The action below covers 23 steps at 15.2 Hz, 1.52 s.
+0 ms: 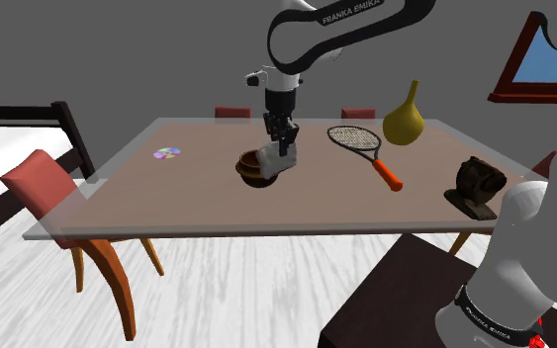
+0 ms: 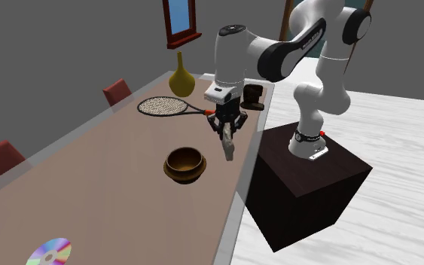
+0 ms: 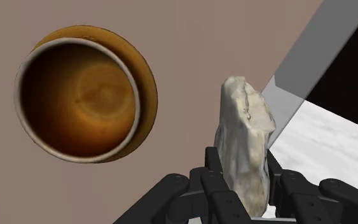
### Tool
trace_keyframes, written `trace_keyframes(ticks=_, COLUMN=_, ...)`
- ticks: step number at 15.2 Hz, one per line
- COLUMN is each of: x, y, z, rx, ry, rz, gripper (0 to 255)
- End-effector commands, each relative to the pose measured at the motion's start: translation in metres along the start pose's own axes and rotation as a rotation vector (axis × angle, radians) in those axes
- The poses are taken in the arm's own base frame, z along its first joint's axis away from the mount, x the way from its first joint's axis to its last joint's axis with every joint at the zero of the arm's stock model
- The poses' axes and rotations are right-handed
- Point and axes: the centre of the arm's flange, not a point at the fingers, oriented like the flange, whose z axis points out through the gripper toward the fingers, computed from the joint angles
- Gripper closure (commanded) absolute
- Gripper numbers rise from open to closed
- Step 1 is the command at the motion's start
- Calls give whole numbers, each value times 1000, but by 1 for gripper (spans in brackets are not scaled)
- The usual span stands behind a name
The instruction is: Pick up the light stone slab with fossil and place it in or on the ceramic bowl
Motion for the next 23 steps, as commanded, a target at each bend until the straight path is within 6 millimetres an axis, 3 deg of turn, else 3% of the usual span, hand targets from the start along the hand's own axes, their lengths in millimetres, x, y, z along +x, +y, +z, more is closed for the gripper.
trace_keyframes(ticks=1, x=0, y=0, z=-10, rx=0, ry=0, rz=0, gripper=255)
trace_keyframes(ticks=7, x=-1, y=0, z=-38, rx=0, ry=0, rz=0, gripper=255)
trace_keyframes(ticks=19, x=-26, y=156, z=-60, rx=0, ry=0, rz=0, gripper=255)
trace_keyframes(ticks=23, x=-26, y=156, z=-38, rx=0, ry=0, rz=0, gripper=255)
